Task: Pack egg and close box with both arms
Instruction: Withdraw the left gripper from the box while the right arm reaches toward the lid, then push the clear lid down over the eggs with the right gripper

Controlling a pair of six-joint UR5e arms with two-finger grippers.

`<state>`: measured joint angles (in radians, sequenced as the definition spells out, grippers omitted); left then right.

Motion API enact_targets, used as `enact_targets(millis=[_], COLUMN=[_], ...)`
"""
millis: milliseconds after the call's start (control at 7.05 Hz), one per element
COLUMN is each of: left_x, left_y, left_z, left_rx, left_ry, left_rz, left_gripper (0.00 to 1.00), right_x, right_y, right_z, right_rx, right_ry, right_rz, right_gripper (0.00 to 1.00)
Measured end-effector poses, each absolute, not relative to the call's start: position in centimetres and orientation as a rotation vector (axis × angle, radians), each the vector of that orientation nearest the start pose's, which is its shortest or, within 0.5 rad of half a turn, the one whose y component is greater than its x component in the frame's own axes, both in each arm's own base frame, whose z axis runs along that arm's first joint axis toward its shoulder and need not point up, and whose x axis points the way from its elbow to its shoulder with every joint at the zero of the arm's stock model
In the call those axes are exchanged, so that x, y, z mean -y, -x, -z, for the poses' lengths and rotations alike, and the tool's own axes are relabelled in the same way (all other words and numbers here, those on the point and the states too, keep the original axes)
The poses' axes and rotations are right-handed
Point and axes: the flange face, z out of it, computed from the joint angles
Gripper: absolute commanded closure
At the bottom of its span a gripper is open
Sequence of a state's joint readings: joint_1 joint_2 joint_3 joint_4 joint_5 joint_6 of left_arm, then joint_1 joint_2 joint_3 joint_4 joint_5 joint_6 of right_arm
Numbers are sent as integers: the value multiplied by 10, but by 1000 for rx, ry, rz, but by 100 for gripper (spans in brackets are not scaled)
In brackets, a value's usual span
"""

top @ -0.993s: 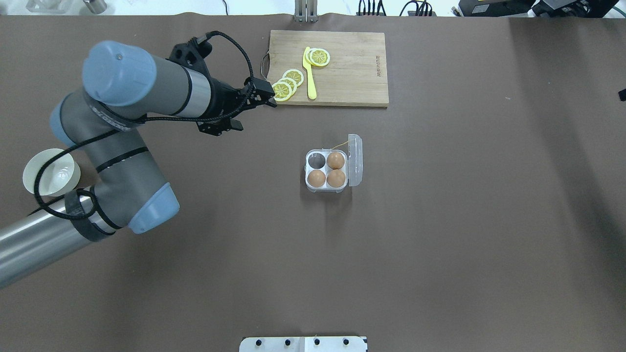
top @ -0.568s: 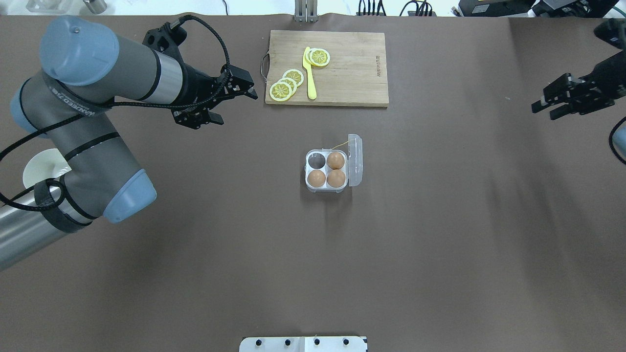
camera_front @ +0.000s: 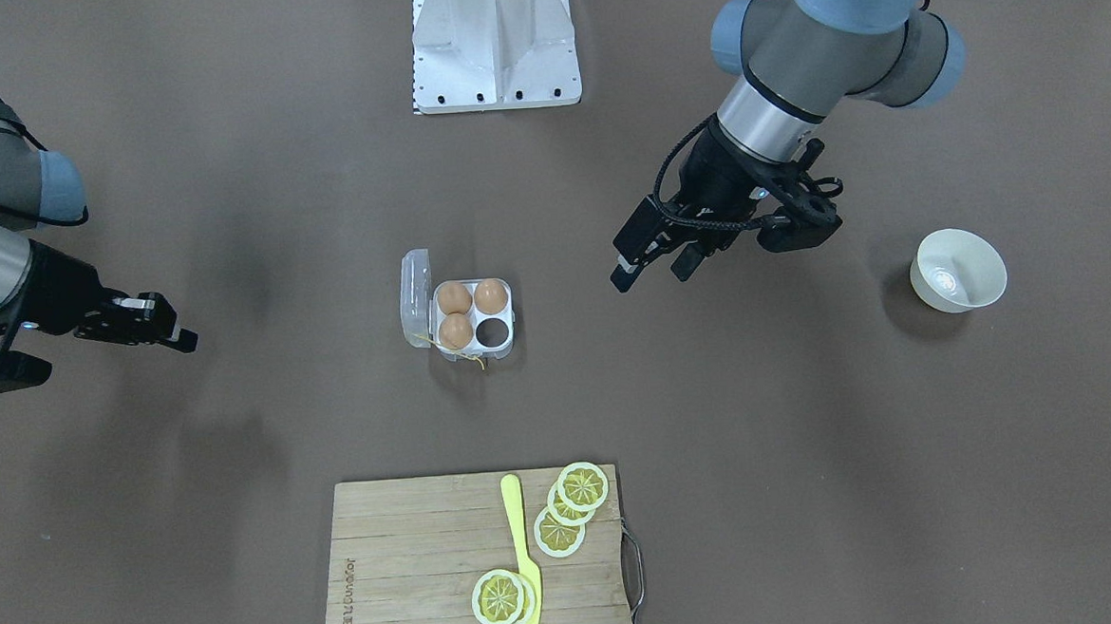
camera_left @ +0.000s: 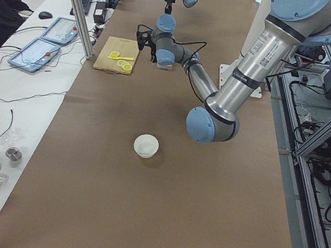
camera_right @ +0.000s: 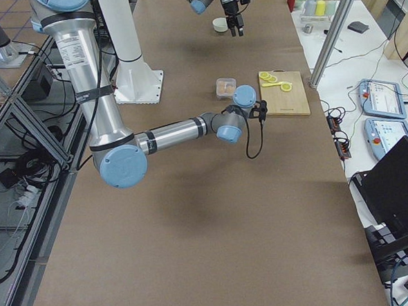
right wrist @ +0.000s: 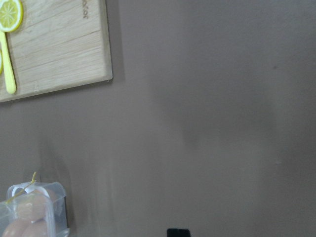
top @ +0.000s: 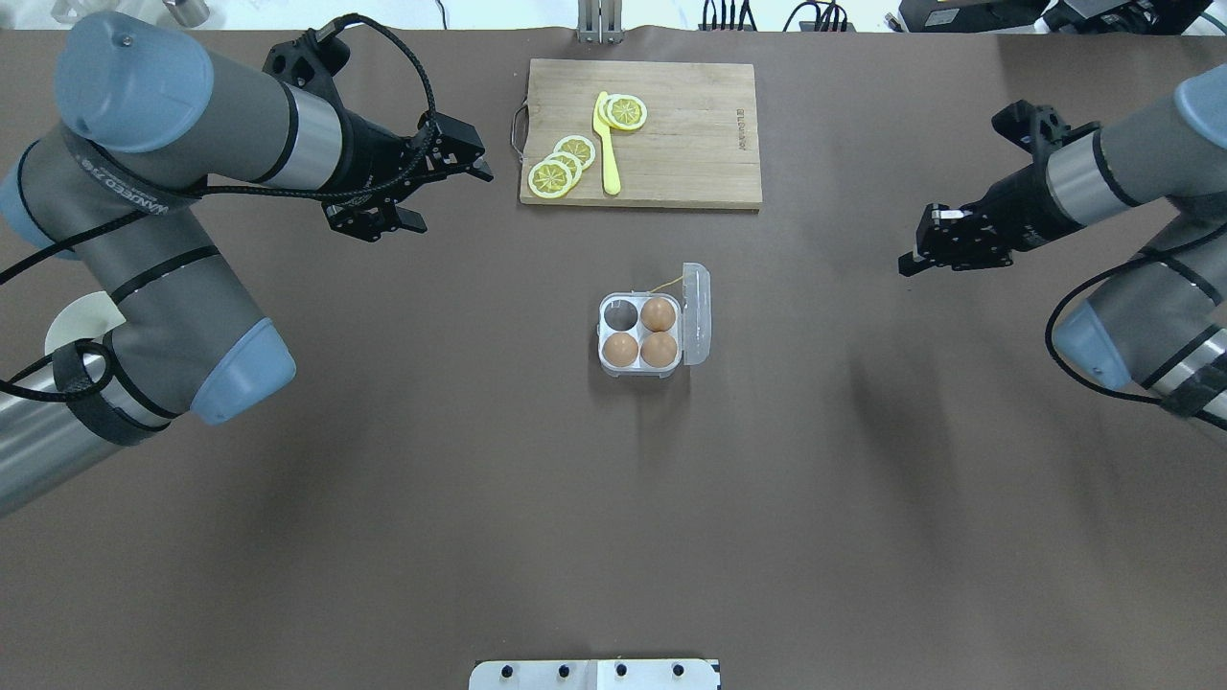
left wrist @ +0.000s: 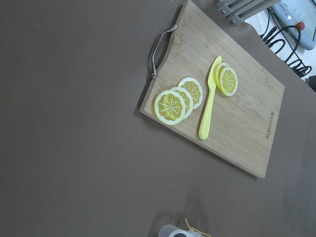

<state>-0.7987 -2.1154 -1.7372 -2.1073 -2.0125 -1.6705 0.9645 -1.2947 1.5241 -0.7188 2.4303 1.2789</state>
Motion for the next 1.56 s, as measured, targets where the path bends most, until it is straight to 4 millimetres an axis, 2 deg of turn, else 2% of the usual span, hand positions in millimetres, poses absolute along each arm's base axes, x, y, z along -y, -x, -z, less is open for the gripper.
enact_targets(millis=[284, 426, 993, 1277, 1419, 1561], left_x=[520, 520, 520, 520, 520, 521], left_y=[-377, -377, -379, -378, -378, -378], left_z=[-206, -207, -207, -207, -208, -208], left_rx=[-1289, -1288, -1287, -1287, -1287, -1286], left_ry=[-61, -61, -59, -60, -61, -62], left_rz=[501, 503, 505, 506, 506, 507], left_gripper=[3, 3, 3, 3, 3, 3], right_x=[512, 501, 471, 460, 460, 464], right_y=[356, 381, 451, 490, 504, 510], right_z=[-382, -369, -321, -281, -259, -244], right_rx=[1284, 1289, 1318, 1344, 1350, 1349], right_ry=[34, 28, 7, -1, -12, -17], right_rz=[-116, -113, -114, -149, -169, -184], right_gripper=[100, 100, 100, 100, 100, 100])
